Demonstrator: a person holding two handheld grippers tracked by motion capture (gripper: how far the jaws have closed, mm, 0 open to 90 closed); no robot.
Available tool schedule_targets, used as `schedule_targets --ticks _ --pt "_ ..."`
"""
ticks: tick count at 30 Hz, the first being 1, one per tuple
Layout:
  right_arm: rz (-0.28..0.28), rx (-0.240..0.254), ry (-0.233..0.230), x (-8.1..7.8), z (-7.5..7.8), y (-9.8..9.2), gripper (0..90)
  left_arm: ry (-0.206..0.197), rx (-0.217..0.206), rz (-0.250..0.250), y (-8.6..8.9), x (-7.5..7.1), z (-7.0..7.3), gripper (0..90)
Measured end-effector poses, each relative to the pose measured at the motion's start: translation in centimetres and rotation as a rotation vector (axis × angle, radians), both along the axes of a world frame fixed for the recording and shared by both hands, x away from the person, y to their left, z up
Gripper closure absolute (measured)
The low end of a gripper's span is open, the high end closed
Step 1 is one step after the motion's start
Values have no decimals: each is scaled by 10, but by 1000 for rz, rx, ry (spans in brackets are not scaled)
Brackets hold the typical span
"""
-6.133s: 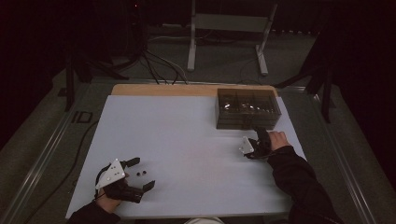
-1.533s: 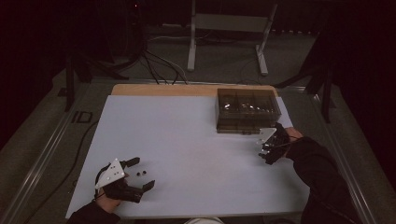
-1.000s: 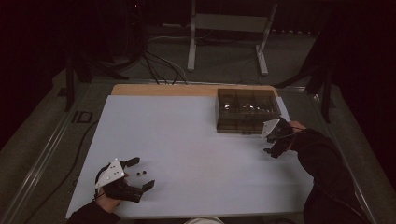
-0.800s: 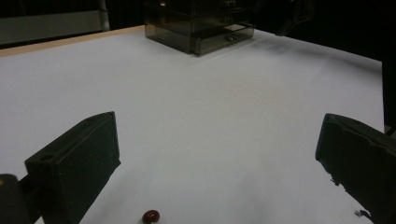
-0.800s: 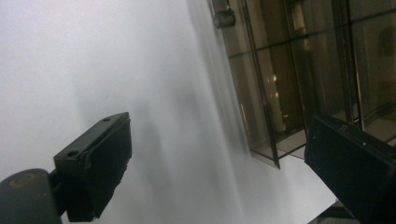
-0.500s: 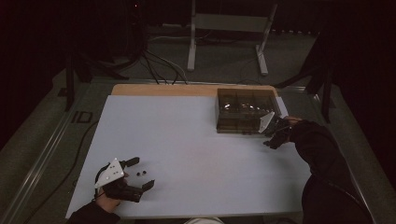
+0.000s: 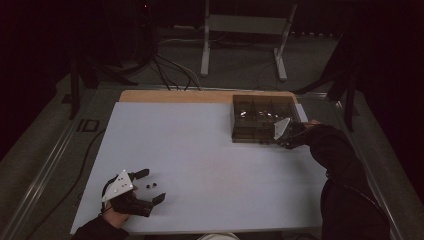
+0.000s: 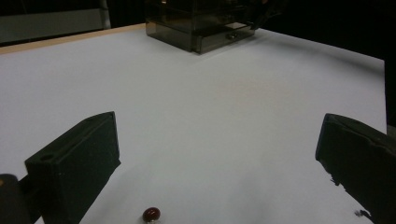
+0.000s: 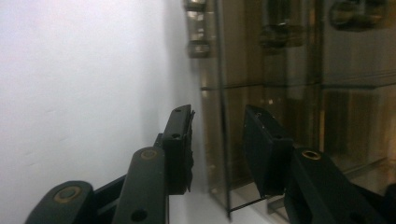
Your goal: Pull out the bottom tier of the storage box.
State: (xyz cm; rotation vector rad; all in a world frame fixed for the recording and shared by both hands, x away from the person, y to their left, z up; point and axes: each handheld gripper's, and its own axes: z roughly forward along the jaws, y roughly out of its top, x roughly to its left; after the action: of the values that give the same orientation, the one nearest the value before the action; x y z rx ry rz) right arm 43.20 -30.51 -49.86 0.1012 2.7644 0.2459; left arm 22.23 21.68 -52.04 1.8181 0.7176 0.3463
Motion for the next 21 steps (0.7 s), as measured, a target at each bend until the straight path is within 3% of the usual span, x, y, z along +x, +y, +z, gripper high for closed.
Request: schedule_targets --ticks 4,10,21 --pt "9 8 37 5 -3 -1 696 -1 7 -4 0 0 0 9" --pt "22 8 44 11 -2 1 757 0 2 -2 0 0 0 9" --pt "53 -15 101 17 -8 7 839 2 0 1 1 0 0 9"
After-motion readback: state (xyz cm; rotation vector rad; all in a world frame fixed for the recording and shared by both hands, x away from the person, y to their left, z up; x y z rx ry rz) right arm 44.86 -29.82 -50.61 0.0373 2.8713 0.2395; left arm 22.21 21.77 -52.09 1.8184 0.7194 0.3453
